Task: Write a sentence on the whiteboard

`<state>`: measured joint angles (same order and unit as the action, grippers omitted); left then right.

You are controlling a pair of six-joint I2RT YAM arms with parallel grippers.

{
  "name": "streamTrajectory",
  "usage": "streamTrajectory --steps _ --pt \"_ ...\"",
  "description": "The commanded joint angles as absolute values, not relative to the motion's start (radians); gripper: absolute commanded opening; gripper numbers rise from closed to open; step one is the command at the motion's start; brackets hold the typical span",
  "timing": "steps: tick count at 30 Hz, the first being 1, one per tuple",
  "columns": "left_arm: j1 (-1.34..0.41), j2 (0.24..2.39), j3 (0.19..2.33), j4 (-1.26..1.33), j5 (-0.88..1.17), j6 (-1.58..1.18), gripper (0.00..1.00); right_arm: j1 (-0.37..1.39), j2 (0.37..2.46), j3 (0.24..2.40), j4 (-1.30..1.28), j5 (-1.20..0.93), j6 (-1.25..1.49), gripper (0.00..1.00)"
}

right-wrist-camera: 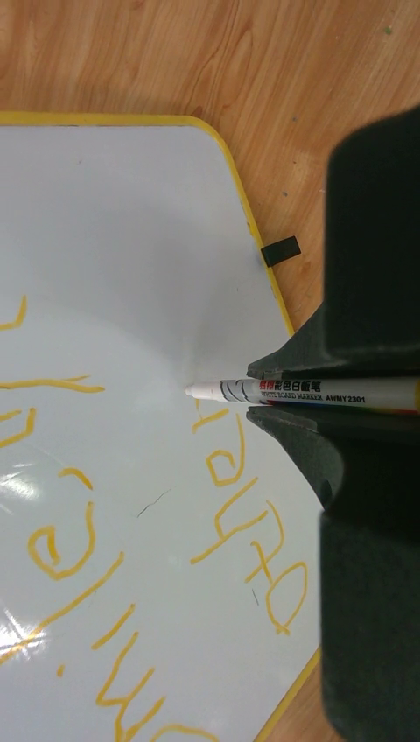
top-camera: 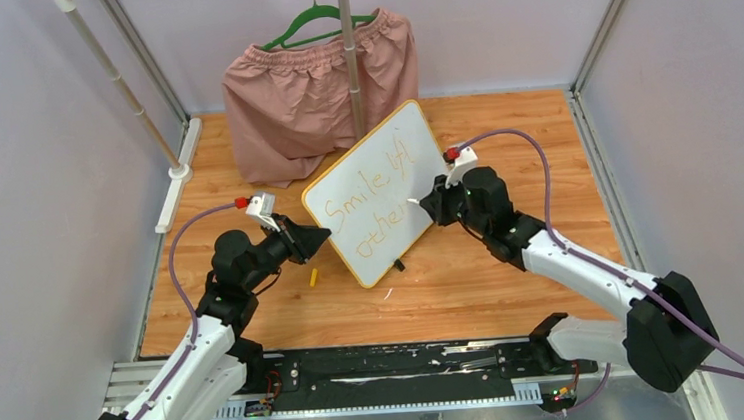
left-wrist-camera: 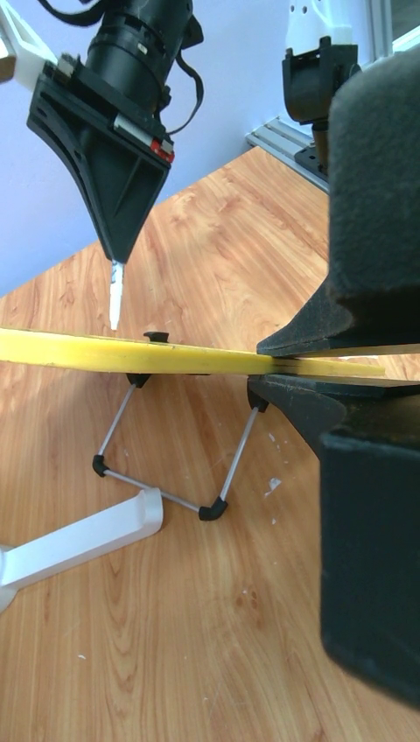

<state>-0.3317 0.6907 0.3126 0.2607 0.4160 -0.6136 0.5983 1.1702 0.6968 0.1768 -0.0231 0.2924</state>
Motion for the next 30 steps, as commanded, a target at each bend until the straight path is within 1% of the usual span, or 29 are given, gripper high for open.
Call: streamTrajectory --steps 1,10,20,30 --pt "-0.337 0.67 0.307 0.322 0.435 -0.623 0.0 0.584 1.099 0.711 0.183 -0.007 0.28 0.0" --pt "-0.337 0.671 0.305 0.322 0.435 -0.624 0.0 0.542 1.122 0.739 0.183 -0.011 0.301 0.0" --pt "-0.337 0.665 0.305 0.322 0.437 -0.624 0.0 0.532 1.182 0.795 0.198 -0.014 0.306 0.0" --pt "-0.337 0.671 0.306 0.322 0.437 -0.624 0.0 0.526 1.206 0.801 0.194 -0.017 0.309 0.0"
